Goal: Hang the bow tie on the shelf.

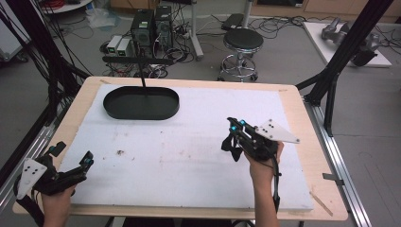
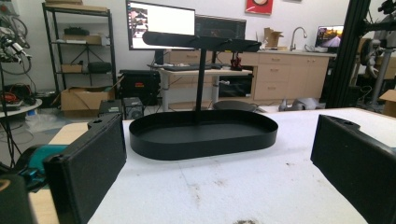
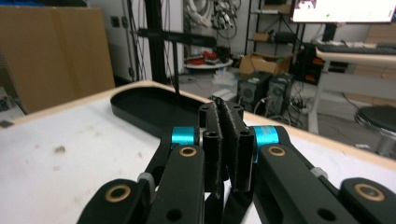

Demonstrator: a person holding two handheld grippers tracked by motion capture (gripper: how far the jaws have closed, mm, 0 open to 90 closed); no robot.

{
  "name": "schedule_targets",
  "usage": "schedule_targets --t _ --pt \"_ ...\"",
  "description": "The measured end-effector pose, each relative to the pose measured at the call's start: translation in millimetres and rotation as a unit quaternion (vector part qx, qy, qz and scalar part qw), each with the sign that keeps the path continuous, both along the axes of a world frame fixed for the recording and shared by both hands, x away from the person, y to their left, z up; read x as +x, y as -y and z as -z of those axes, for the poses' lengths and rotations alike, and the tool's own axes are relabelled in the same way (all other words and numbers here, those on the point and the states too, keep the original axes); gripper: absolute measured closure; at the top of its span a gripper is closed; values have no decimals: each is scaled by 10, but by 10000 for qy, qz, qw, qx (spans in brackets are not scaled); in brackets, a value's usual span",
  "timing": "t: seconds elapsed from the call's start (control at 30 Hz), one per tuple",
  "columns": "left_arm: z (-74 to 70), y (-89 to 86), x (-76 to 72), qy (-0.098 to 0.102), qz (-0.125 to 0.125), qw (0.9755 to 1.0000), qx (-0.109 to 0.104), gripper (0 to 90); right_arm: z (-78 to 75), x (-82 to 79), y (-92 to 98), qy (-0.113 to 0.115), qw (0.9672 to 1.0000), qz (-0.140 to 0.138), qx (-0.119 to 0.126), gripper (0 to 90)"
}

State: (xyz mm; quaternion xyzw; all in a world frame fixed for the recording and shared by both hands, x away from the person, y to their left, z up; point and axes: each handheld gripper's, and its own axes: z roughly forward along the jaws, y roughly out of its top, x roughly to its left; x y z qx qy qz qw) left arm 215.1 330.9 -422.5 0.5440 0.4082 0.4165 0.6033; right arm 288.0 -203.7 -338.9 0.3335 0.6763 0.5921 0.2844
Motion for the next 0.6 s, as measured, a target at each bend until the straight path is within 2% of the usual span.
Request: schedule_targets --t 0.1,0.17,0.37,0.4,0.53,0.57,0.6 --pt "-12 10 -5 12 24 10000 -4 38 -68 79 -131 66 9999 -60 83 864" --pt "-31 19 -12 41 35 10000 16 38 -148 188 -285 182 9997 -68 112 864" --pt "-72 40 -36 129 67 9999 21 38 -292 400 -566 290 9993 -126 195 865" --pt "-75 38 -38 132 70 9999 22 38 -292 400 -566 290 9993 -126 195 865" --pt "-80 27 -43 150 79 9998 -39 38 -361 574 -817 252 9991 -327 139 865" --pt "-83 26 -46 160 76 9998 -60 38 -361 574 -817 252 9991 -327 139 865" --pt "-86 22 -48 163 77 9998 -62 38 -377 642 -925 197 9987 -449 99 865"
